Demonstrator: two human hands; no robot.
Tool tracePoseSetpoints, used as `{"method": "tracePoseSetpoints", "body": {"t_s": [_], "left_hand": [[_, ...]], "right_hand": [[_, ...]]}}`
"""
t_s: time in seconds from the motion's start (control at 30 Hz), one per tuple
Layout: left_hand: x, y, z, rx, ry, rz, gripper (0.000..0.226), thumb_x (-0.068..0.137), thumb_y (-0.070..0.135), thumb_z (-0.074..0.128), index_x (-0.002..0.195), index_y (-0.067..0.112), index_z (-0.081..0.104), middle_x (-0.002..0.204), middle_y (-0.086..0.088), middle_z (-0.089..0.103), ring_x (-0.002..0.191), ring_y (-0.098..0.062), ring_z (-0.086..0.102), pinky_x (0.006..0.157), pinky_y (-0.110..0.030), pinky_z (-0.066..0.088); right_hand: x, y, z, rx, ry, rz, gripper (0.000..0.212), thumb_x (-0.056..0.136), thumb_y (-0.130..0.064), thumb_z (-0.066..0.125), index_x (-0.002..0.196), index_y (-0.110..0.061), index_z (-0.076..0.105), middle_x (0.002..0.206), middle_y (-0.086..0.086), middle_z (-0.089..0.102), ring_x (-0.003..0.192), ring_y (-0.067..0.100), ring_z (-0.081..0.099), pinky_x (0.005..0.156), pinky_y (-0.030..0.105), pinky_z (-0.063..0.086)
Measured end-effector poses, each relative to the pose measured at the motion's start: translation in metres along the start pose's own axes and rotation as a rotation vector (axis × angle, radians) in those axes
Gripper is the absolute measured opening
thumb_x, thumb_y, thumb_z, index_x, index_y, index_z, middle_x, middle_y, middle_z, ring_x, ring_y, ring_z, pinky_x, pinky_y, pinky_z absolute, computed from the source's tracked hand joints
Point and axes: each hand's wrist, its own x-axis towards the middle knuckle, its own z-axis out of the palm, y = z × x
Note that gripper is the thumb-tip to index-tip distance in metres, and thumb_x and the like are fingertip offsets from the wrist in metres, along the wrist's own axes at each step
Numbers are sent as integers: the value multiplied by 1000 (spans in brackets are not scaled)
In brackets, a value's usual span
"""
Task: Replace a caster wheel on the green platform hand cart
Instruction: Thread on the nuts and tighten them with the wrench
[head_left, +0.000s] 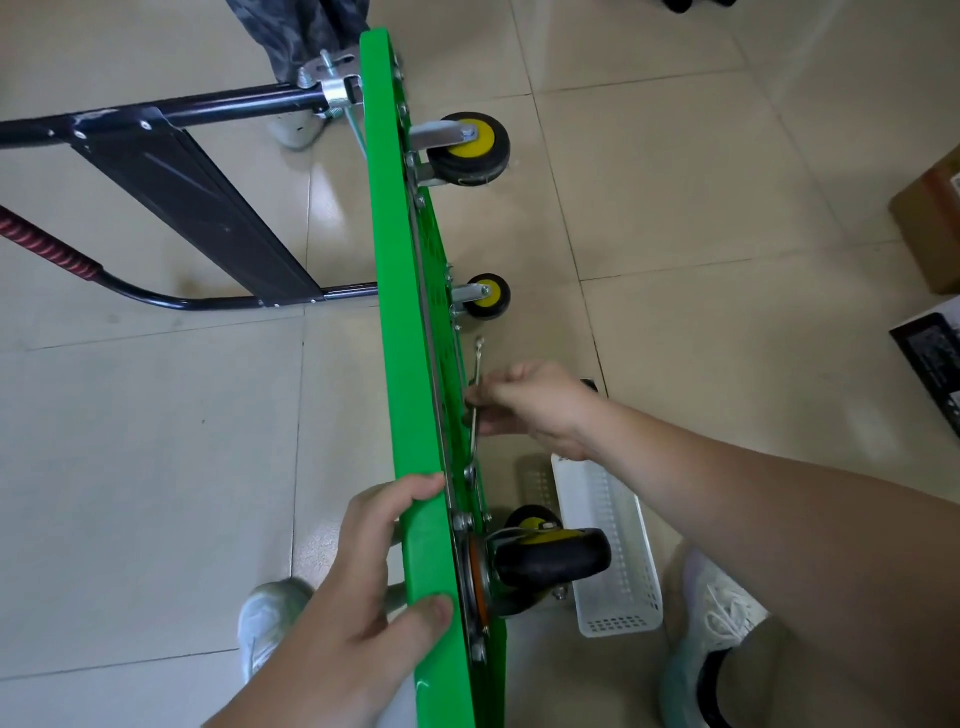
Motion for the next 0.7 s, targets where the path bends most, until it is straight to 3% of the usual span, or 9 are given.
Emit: {"method": "tracePoseSetpoints", "body": {"t_s": [0.1, 0.17, 0.3, 0.5, 0.57, 0.63, 0.7], "left_hand": [[-1, 4, 1, 6, -1, 2, 77, 74, 34, 67, 139, 61, 35, 150, 11, 43, 134, -15, 50, 100, -33, 54], [-1, 5, 2, 11, 5, -9, 77, 78, 24, 64, 138, 63, 35, 149, 10, 44, 134, -14, 49, 102, -37, 53], [-3, 7, 4, -18, 25, -10, 75, 80, 17, 60, 138, 61, 39, 148, 7, 45, 129, -20, 55, 96, -47, 57], [-5, 8, 3, 26, 23, 1, 75, 80, 28, 62, 141, 63, 34, 151, 12, 42, 137, -17, 47, 102, -43, 54], [-4, 9, 3, 31, 14, 5, 74, 81, 31, 62, 141, 65, 33, 151, 14, 40, 140, -14, 44, 104, -35, 52], [-3, 14, 2, 63, 11, 40, 73, 83, 28, 58, 138, 68, 32, 150, 24, 37, 141, 3, 36, 102, -9, 42], [-2, 19, 1, 106, 6, 50, 72, 85, 31, 55, 138, 71, 28, 146, 33, 33, 135, 17, 33, 97, 0, 35]], "right_hand": [[-19, -26, -6, -12, 3, -214, 10, 86, -1, 72, 96, -2, 68, 88, 13, 76, 82, 26, 74, 82, 39, 61], [-40, -37, -3, -10, -24, -311, 16, 85, 2, 72, 100, -4, 68, 85, 8, 77, 82, 23, 75, 78, 35, 62], [-78, -29, 9, -105, -99, -398, 23, 83, 2, 73, 101, -10, 69, 89, 6, 78, 85, 18, 75, 75, 27, 61], [-99, -12, 15, -151, -124, -449, 27, 76, 5, 79, 91, -16, 71, 91, 8, 77, 83, 15, 73, 79, 26, 60], [-101, -7, 16, -183, -123, -473, 30, 74, 4, 81, 88, -21, 71, 95, 10, 77, 85, 17, 73, 82, 28, 60], [-103, -4, 17, -188, -127, -496, 33, 74, 3, 82, 84, -26, 72, 95, 8, 77, 86, 18, 73, 83, 27, 59], [-103, -1, 17, -186, -135, -512, 33, 74, 2, 82, 85, -27, 72, 94, 6, 77, 86, 18, 73, 83, 27, 59]]}}
